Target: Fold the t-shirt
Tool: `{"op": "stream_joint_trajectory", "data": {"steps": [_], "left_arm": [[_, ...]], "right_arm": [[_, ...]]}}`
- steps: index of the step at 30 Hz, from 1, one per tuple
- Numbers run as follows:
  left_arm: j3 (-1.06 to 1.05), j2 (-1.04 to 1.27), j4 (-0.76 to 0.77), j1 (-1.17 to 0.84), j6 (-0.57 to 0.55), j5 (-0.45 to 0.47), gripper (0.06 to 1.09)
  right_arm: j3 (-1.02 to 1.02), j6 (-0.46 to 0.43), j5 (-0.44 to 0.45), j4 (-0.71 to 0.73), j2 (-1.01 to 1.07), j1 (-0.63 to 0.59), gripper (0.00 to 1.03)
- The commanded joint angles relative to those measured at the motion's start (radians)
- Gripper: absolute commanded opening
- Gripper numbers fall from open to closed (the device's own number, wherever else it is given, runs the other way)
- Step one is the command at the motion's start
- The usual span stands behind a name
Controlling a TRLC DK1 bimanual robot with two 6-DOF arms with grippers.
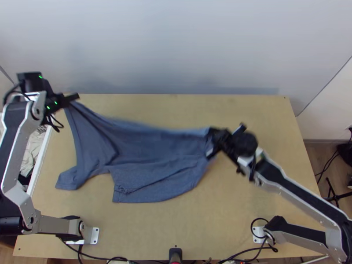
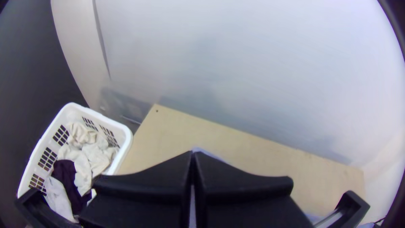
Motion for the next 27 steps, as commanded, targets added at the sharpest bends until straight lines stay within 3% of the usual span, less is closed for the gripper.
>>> {"op": "stream_joint_trajectory", "data": {"steps": [1,8,16,21,27], "left_arm": [[0.190,0.010,0.002,-0.001,0.004,-0.026,0.09],[0.314,0.028,0.045,-0.046,0.032,-0.052,0.09],[0.607,0.186,0.074,-0.089,0.035,-0.095,0.09],[0.646,0.159,0.198,-0.089,0.074,-0.135,0.09],[0.578,0.012,0.249,-0.087,0.040,-0.201,0.09]], "right_arm": [[0.416,0.288,0.020,-0.365,0.108,-0.100,0.03],[0.852,0.527,0.020,-0.799,0.372,-0.132,0.03],[1.473,0.596,0.022,-1.035,0.681,-0.132,0.03],[1.496,0.576,0.057,-0.791,0.605,-0.146,0.03],[1.453,0.527,0.109,-0.509,0.434,-0.184,0.03]]}}
